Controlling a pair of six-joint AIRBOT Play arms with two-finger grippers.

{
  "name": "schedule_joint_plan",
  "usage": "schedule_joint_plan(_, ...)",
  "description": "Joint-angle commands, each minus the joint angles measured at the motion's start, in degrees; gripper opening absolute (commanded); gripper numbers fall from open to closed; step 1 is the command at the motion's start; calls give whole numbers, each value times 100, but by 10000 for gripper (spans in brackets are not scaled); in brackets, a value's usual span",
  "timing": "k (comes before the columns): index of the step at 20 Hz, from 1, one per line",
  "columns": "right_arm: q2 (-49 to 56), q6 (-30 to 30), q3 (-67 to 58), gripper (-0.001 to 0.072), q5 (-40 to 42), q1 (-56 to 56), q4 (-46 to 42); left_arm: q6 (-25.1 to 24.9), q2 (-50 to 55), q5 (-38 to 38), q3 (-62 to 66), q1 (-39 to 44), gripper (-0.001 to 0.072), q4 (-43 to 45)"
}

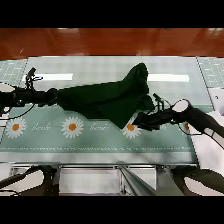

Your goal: Fold the shirts.

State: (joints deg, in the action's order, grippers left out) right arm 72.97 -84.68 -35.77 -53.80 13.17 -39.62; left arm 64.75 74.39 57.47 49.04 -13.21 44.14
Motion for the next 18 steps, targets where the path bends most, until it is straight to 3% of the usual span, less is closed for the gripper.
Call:
schedule_joint_plan(1,400,509,74,407,437,286,1062,0,4,17,-2,2,20,2)
schedule_joint_plan(12,1473,334,-1095,390,352,927,1091,0,4,20,-2,2,21,0)
schedule_joint_plan(14,1473,337,-1215,235,354,931,1078,0,4,20,-2,2,20,0)
schedule_joint_plan(15,1473,356,-1270,84,389,931,1025,0,4,20,-2,2,20,0)
schedule_joint_plan(16,1473,400,-1314,22,417,931,1005,0,4,20,-2,2,20,0)
schedule_joint_plan(18,1471,466,-1353,22,354,929,966,0,4,24,-2,2,20,0)
